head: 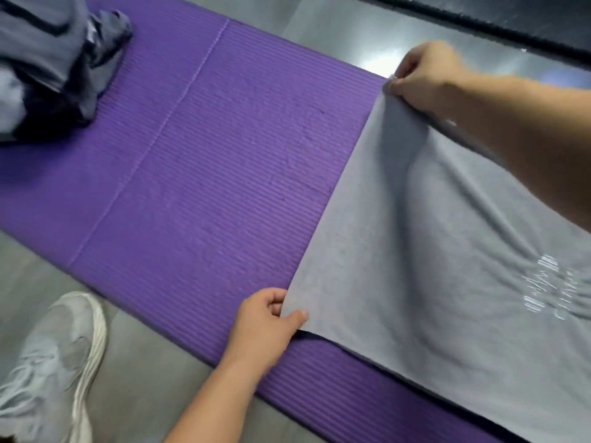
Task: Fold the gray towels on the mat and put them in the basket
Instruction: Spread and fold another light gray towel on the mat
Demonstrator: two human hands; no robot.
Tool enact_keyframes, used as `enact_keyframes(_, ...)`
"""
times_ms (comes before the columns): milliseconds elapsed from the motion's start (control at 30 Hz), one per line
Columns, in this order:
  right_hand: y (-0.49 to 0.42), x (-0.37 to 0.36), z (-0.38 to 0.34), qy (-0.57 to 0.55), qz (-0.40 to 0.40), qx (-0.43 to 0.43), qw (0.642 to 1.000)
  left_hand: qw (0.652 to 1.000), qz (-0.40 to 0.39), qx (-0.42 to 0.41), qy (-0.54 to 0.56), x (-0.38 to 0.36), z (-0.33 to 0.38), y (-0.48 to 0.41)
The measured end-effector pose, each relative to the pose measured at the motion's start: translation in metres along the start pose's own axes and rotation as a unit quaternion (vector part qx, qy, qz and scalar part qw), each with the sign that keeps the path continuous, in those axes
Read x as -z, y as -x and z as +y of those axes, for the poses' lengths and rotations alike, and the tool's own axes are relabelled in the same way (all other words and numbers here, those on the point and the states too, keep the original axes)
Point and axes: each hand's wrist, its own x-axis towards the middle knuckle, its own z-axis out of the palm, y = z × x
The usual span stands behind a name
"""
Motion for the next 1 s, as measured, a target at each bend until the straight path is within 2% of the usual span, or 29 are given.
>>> enact_keyframes(67, -0.005, -0.011, -0.022, -0.037, 0.016, 0.010, 0.999, 1.000, 0.018, -0.016, -0.011, 0.015, 0.001, -0.005)
enact_keyframes(167, -0.012, -0.014, -0.049, -0.107, 0.044, 0.028, 0.993, 0.991, 0.122, -0.054, 0.019, 0.036, 0.003, -0.012)
enact_keyframes(233, -0.016, -0.005, -0.056, -0.104, 0.017, 0.014, 0.994, 0.983, 0.158, -0.081, 0.054, 0.041, 0.009, -0.010)
enact_keyframes(300, -0.012, 0.011, -0.057, -0.078, -0.041, 0.031, 0.996, 0.976, 0.158, -0.120, 0.088, 0.034, 0.017, -0.004)
enact_keyframes(400, 0.002, 0.030, -0.041, -0.064, -0.078, 0.039, 0.994, 0.974, 0.114, -0.173, 0.096, 0.011, 0.026, 0.005)
enact_keyframes(567, 0.049, 0.062, 0.032, -0.184, -0.050, 0.052, 0.980, 0.951, 0.033, -0.308, -0.006, -0.038, 0.036, 0.017)
enact_keyframes(700, 0.078, 0.089, 0.096, -0.309, -0.009, -0.004, 0.951, 0.935, -0.090, -0.337, -0.062, -0.084, 0.042, 0.034)
enact_keyframes(800, 0.096, 0.105, 0.137, -0.400, 0.012, -0.058, 0.915, 0.916, -0.139, -0.359, -0.116, -0.113, 0.041, 0.043)
enact_keyframes(867, 0.103, 0.111, 0.165, -0.417, 0.031, -0.097, 0.903, 0.906, -0.151, -0.372, -0.136, -0.133, 0.041, 0.047)
enact_keyframes(1000, 0.109, 0.110, 0.211, -0.388, 0.127, -0.155, 0.900, 0.882, -0.180, -0.400, -0.172, -0.170, 0.040, 0.059)
